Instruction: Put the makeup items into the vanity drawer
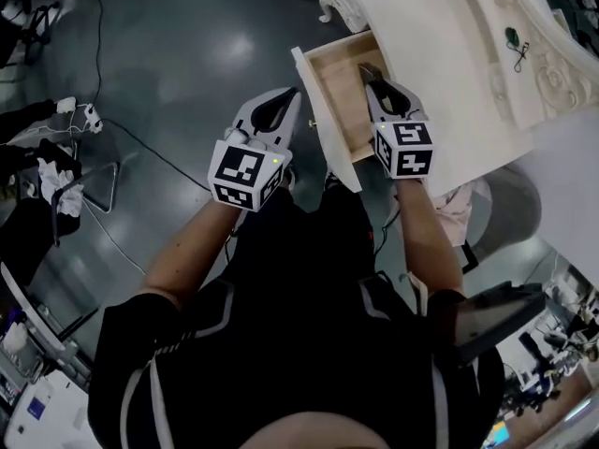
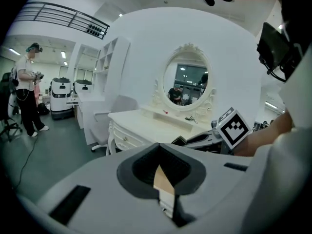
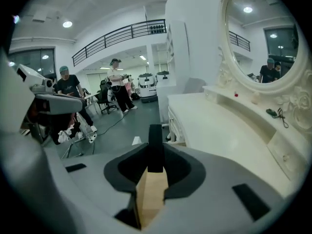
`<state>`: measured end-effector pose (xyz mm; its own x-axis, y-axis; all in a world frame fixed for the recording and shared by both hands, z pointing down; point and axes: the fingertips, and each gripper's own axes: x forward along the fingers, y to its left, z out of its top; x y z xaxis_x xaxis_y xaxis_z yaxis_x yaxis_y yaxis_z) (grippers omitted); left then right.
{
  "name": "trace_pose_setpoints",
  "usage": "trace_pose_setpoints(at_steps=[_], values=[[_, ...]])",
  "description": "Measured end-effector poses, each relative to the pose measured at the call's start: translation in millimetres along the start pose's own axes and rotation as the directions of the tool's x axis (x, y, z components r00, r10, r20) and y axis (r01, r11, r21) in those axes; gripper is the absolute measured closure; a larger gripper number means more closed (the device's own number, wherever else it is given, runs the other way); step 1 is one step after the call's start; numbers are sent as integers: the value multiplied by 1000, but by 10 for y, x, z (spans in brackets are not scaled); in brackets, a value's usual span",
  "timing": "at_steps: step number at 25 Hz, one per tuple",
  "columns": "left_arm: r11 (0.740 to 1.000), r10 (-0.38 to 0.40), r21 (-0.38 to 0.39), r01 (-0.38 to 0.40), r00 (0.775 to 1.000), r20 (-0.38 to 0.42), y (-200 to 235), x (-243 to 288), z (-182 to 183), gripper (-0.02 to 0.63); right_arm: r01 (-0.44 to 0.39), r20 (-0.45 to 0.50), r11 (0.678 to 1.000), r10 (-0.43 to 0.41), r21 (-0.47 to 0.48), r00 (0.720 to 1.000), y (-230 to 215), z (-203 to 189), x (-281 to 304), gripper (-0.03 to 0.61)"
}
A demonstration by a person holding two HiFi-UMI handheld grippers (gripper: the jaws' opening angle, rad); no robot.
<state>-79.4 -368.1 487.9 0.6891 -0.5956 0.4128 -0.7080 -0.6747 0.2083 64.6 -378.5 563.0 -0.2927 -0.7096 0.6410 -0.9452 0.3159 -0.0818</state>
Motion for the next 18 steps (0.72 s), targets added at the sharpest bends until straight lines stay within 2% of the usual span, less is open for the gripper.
trace_pose_setpoints(at_steps=[6, 11, 15, 18], values=[[998, 47, -41, -49, 998, -42, 171, 227, -285, 611, -44, -81, 999, 43, -6, 996, 36, -415, 520, 482], [996, 89, -28, -90, 994, -64, 285, 278, -468, 611, -57, -151, 998, 59, 21, 987, 85, -739, 952, 480], [988, 123, -80, -130, 988, -88, 309, 269, -641, 611, -66, -203, 998, 61, -15, 977, 74, -916, 1164, 480], [985, 138, -90, -147, 985, -104, 339, 240, -739, 611, -68, -240, 996, 54, -51, 969, 93, -982, 1329, 480]])
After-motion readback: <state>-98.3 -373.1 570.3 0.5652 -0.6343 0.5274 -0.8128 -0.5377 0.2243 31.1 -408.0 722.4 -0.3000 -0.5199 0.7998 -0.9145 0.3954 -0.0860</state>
